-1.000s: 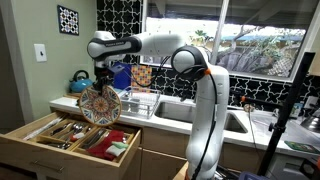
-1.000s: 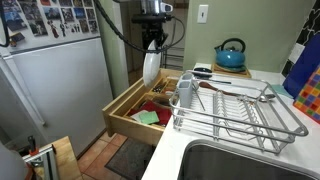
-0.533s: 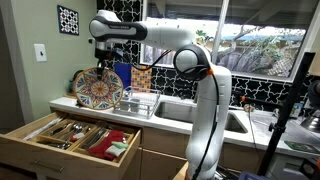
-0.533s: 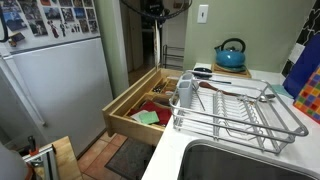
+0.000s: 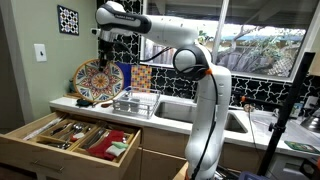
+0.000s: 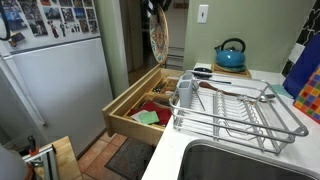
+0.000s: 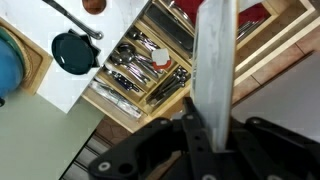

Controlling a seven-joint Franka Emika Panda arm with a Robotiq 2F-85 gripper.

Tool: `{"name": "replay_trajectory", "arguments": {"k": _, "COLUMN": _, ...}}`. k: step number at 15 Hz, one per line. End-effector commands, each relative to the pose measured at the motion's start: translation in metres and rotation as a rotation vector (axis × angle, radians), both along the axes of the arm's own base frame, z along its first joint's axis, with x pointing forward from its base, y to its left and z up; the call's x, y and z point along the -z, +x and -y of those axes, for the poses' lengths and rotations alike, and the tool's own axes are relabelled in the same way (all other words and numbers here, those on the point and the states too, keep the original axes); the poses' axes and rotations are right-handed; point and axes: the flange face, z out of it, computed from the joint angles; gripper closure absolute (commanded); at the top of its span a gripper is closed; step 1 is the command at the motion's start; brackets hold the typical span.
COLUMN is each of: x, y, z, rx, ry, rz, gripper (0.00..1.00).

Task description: Move the plate from the drawer to the plate rack

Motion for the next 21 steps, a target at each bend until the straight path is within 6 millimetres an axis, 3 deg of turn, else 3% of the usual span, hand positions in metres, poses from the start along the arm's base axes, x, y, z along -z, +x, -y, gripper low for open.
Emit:
{"name": "replay_trajectory", "arguments": {"k": 1, "x": -0.010, "y": -0.001, "z": 0.001, "rx": -0.065, "ry": -0.016, "rz": 0.019, "gripper": 0.97}}
{"name": "replay_trajectory", "arguments": {"k": 4, "x": -0.028, "y": -0.007, "z": 0.018, "rx": -0.205, "ry": -0.026, "rz": 0.011, "gripper": 0.97}}
{"name": "replay_trajectory", "arguments": {"k": 7, "x": -0.057, "y": -0.020, "z": 0.049, "rx": -0.375, "ry": -0.027, "rz": 0.000, "gripper": 0.97}}
{"name": "replay_trajectory", "arguments": {"k": 11, "x": -0.077, "y": -0.032, "z": 0.099, "rx": -0.496, "ry": -0.099, "rz": -0.023, "gripper": 0.97}}
{"name": "replay_trajectory", "arguments": {"k": 19, "x": -0.071, "y": -0.034, "z": 0.170, "rx": -0.540, "ry": -0.208, "rz": -0.043, "gripper": 0.97}}
{"name": "replay_trajectory", "arguments": {"k": 20, "x": -0.064, "y": -0.034, "z": 0.157, "rx": -0.540, "ry": -0.164, "rz": -0.071, "gripper": 0.89}}
{"name": "replay_trajectory", "arguments": {"k": 21, "x": -0.064, "y": -0.033, "z": 0.163, "rx": -0.530, "ry": -0.175, "rz": -0.066, "gripper": 0.89}}
